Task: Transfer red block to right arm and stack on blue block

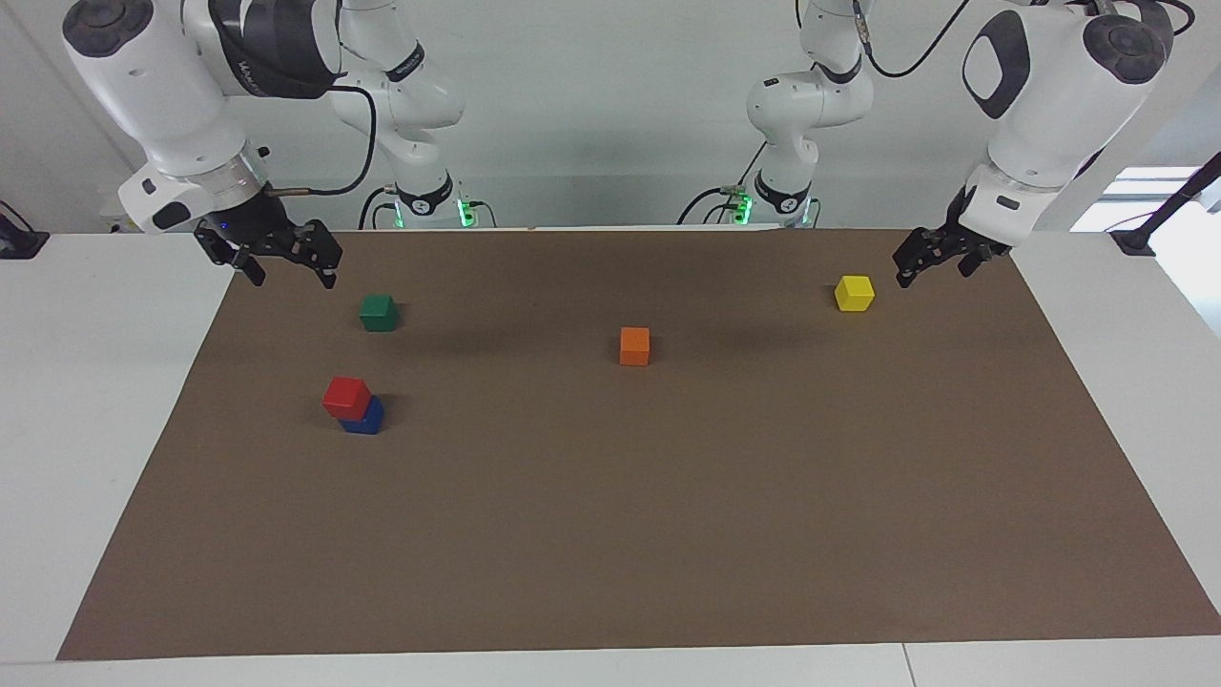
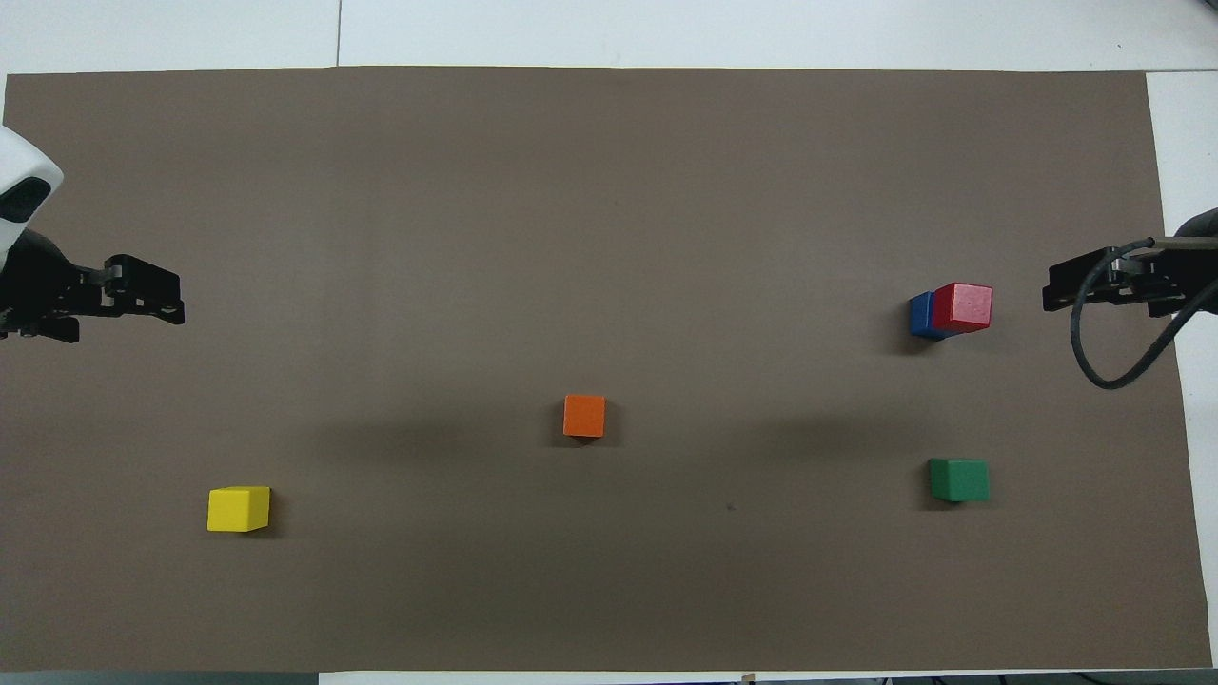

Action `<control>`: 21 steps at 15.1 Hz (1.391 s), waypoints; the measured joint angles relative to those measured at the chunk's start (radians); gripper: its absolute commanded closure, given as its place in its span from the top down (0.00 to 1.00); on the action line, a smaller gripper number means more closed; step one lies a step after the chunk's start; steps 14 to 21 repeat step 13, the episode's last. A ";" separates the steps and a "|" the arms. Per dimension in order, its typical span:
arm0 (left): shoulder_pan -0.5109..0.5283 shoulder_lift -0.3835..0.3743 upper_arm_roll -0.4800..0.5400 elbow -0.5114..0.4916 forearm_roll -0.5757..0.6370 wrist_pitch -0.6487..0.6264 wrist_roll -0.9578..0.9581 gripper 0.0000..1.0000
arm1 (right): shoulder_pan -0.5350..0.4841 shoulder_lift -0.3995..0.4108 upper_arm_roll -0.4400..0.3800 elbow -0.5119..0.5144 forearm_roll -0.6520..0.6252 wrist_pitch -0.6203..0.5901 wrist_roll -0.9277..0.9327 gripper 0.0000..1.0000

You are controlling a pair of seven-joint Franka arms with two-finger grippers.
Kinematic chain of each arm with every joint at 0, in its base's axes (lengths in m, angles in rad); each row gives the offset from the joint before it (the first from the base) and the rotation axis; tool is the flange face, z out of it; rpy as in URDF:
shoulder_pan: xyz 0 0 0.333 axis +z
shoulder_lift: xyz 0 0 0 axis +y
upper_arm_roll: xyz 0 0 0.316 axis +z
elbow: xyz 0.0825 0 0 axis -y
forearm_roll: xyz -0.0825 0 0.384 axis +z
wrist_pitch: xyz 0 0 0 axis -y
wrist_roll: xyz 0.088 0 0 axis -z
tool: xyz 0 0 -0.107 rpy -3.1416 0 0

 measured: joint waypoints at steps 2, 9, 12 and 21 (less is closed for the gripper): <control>0.000 0.000 0.000 0.000 0.000 0.000 0.000 1.00 | 0.000 0.000 0.000 0.000 -0.013 0.000 -0.013 1.00; 0.000 0.000 0.000 0.000 0.000 0.000 0.000 1.00 | 0.000 0.000 0.000 0.000 -0.016 0.000 -0.014 1.00; 0.000 0.000 0.000 0.000 0.000 0.000 0.000 1.00 | 0.000 0.000 0.000 0.000 -0.016 0.000 -0.014 1.00; 0.000 0.000 0.000 0.000 0.000 0.000 0.000 1.00 | 0.000 0.000 0.000 0.000 -0.016 0.000 -0.014 1.00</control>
